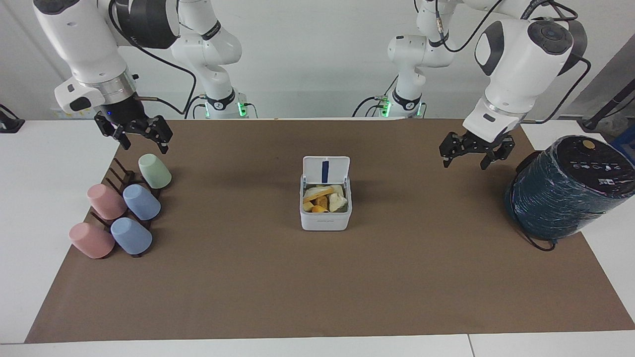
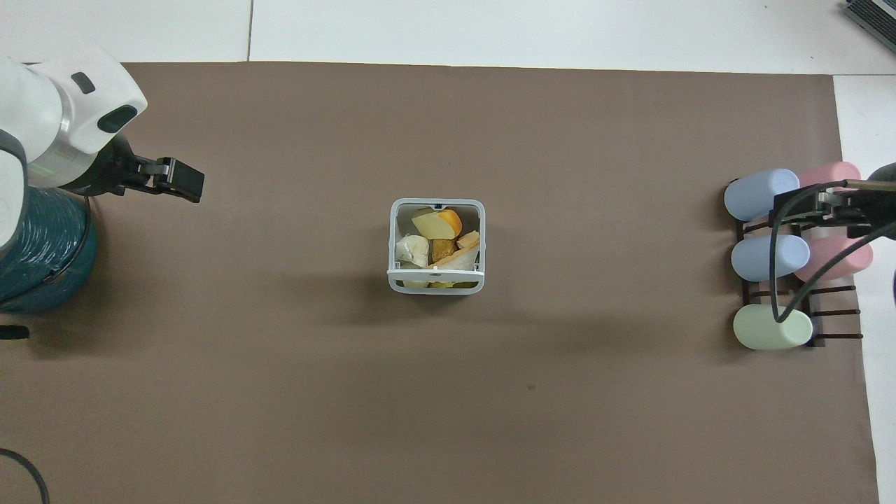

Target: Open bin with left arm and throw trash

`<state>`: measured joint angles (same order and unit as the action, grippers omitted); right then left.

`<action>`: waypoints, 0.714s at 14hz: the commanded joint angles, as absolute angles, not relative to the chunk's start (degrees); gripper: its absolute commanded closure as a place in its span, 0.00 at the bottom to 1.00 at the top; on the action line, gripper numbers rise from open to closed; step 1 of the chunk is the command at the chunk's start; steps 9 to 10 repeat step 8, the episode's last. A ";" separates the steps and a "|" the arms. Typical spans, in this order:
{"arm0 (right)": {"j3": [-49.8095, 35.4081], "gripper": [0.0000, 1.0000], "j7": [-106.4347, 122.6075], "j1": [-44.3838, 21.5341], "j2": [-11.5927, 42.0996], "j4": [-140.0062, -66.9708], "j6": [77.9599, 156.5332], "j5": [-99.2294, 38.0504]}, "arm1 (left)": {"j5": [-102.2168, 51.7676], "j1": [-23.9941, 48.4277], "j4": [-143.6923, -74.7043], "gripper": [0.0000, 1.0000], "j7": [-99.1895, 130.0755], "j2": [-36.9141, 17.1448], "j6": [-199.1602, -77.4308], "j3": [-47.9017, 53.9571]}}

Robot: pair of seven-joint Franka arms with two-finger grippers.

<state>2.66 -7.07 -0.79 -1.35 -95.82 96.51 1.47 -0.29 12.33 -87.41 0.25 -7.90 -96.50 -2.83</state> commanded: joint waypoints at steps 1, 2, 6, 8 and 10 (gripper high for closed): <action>2.99 0.00 -5.54 -1.14 -0.09 -93.43 94.83 1.05 | -1.05 12.04 -89.91 0.00 -0.09 -5.98 -97.91 -2.81; 2.90 0.00 -5.54 -1.49 -0.17 -93.34 94.83 1.05 | -0.97 12.13 -89.91 0.00 -0.09 -5.98 -98.00 -2.81; 2.02 0.00 -5.54 -1.58 0.52 -91.41 93.43 1.06 | -1.05 11.95 -89.91 0.00 0.09 -5.98 -97.91 -2.90; 2.02 0.00 -5.54 -1.58 0.79 -90.71 93.08 0.88 | -1.05 12.04 -89.91 0.00 0.09 -5.98 -97.82 -2.81; 2.02 0.00 -5.54 -1.58 0.79 -90.71 93.08 0.88 | -1.05 12.04 -89.91 0.00 0.09 -5.98 -97.82 -2.81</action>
